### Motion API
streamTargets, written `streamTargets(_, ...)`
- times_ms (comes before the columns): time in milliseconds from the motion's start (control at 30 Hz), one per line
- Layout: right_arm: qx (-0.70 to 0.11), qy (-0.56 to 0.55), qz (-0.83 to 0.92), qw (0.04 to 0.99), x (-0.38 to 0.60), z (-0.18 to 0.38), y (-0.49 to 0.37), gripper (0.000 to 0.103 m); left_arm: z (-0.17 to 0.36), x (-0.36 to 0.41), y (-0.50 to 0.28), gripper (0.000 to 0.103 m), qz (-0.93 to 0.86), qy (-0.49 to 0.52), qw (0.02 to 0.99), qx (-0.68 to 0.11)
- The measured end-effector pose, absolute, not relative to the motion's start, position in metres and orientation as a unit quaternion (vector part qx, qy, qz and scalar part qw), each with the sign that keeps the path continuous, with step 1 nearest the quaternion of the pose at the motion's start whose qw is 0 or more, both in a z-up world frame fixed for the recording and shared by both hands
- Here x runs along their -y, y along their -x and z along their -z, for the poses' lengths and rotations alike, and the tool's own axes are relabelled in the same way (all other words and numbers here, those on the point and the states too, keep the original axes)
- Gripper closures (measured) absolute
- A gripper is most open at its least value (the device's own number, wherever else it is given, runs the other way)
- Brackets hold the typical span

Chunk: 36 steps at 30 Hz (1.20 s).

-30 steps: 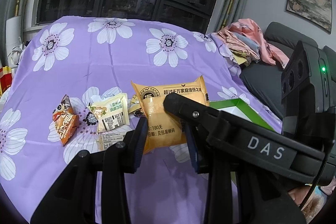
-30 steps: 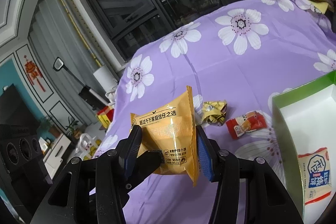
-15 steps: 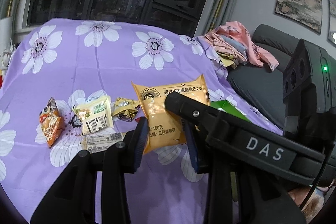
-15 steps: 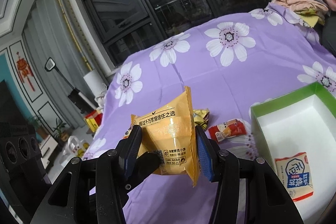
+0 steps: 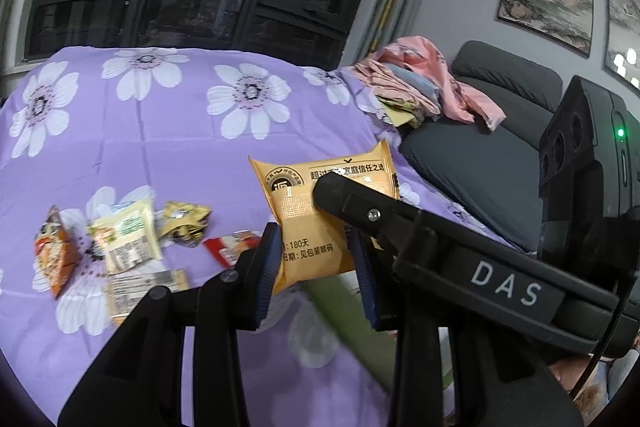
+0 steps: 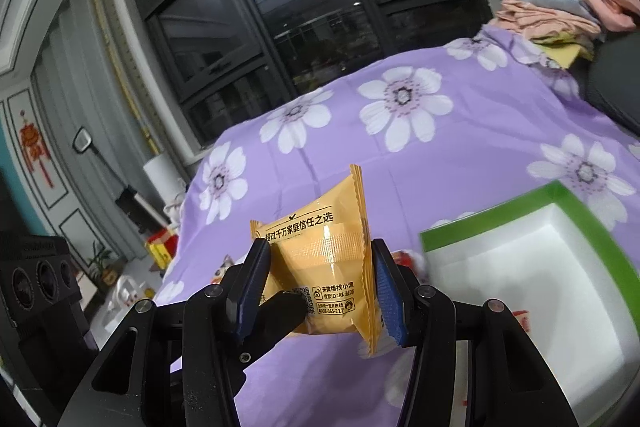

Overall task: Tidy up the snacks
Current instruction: 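Lift and carry the yellow cake packet with the right gripper to the box, then lower the yellow cake packet beside the biscuit packet and open the right gripper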

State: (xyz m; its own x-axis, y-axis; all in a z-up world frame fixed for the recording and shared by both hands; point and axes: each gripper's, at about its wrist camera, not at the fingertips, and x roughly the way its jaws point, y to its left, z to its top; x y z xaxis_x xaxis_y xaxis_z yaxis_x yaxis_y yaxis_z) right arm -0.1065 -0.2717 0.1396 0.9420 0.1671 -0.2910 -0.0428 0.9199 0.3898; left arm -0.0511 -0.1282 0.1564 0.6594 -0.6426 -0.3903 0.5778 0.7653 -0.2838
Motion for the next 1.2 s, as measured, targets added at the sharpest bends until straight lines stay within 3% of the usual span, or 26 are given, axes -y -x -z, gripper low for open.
streamTargets(767, -0.179, -0.339, 0.09, 0.919, 0.406, -0.111, 0.149, 0.049, -0.144, 0.27, 0.043, 0.068, 0.449, 0.021, 0.837, -0.311)
streamTargets(1200, -0.28, -0.396, 0.096, 0.869, 0.452, -0.063, 0.139, 0.049, -0.104, 0.317, 0.036, 0.068, 0.427, -0.018, 0.81, -0.401)
